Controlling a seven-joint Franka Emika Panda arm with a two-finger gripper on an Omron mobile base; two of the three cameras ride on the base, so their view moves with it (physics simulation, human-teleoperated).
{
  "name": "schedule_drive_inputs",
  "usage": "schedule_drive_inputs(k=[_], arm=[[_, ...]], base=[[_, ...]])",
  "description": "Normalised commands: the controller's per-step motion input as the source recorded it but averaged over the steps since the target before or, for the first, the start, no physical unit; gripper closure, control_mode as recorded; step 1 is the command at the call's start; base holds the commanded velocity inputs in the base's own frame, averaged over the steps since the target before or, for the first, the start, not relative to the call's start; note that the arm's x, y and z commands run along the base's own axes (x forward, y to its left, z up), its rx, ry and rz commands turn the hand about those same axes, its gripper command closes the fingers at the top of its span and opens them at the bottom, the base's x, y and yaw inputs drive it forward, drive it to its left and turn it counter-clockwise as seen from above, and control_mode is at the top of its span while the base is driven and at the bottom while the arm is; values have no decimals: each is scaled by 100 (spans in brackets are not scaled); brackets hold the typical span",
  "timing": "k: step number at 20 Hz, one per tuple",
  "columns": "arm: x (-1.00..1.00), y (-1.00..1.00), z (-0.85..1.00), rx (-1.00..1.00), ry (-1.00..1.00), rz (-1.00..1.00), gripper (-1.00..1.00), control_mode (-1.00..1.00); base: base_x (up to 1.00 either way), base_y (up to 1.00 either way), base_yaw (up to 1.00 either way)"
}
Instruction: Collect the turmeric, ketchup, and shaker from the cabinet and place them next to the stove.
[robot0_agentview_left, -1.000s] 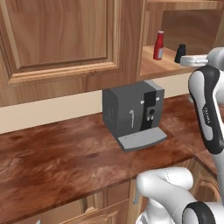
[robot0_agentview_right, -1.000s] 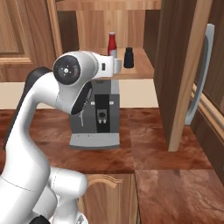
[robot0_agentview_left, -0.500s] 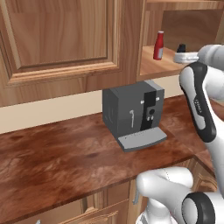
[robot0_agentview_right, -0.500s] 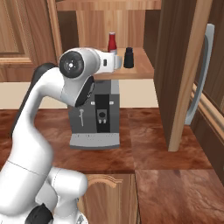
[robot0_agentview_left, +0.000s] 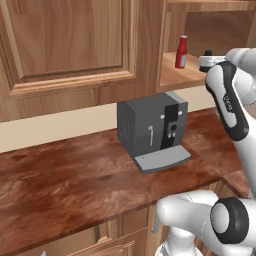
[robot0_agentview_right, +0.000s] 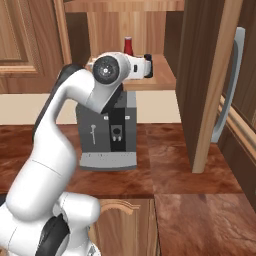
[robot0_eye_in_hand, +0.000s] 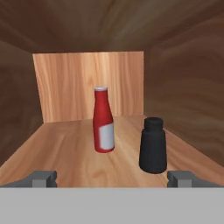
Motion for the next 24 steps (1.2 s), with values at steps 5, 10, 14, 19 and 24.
schedule_drive_inputs(k=[5, 10, 14, 19, 24], arm=[[24, -48, 0, 3, 0, 6, -100, -100], [1, -31, -3, 0, 0, 0, -100, -100], [0, -3, -1, -2, 0, 0, -100, -100], [5, 0, 0, -3, 4, 0, -100, -100], [16, 0, 0, 0, 3, 0, -100, -100]], base=[[0, 0, 0], [0, 0, 0], [0, 0, 0], [0, 0, 0], [0, 0, 0]])
